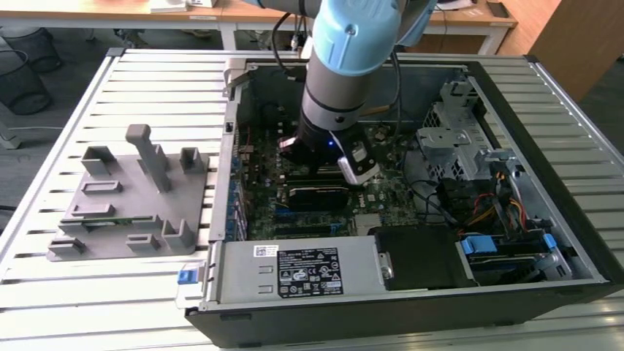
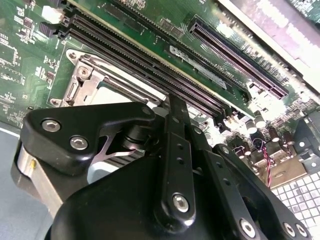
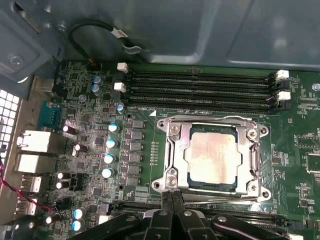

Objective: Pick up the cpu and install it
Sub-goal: 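Install the second cpu locking lever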

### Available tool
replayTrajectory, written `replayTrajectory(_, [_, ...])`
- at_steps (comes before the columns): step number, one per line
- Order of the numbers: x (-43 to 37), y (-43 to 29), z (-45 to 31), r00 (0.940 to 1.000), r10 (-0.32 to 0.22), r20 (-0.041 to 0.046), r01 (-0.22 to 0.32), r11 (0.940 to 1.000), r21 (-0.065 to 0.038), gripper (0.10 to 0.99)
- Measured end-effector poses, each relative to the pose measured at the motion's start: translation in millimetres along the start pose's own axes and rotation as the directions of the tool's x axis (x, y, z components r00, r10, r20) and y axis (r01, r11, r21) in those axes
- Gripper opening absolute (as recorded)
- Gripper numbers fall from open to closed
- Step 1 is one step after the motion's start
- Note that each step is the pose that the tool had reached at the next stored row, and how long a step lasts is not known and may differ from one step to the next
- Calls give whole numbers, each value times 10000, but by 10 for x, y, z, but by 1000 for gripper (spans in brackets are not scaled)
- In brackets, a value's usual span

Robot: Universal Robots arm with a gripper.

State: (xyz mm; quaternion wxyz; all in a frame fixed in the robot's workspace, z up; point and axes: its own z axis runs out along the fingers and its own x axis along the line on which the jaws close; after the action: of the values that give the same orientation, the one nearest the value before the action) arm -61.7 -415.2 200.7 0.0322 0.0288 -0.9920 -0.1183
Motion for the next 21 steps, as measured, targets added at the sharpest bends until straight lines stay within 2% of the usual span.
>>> replayTrajectory(5, [7,-22,4,10000,2,0,-2,10000,-8,106])
replayTrajectory(8, [13,-40,2,10000,-2,3,2,10000,-56,106])
replayTrajectory(14, [40,-61,11,10000,-20,19,20,9996,-284,106])
replayTrajectory(21, [53,-74,45,10000,-34,29,35,9989,-476,106])
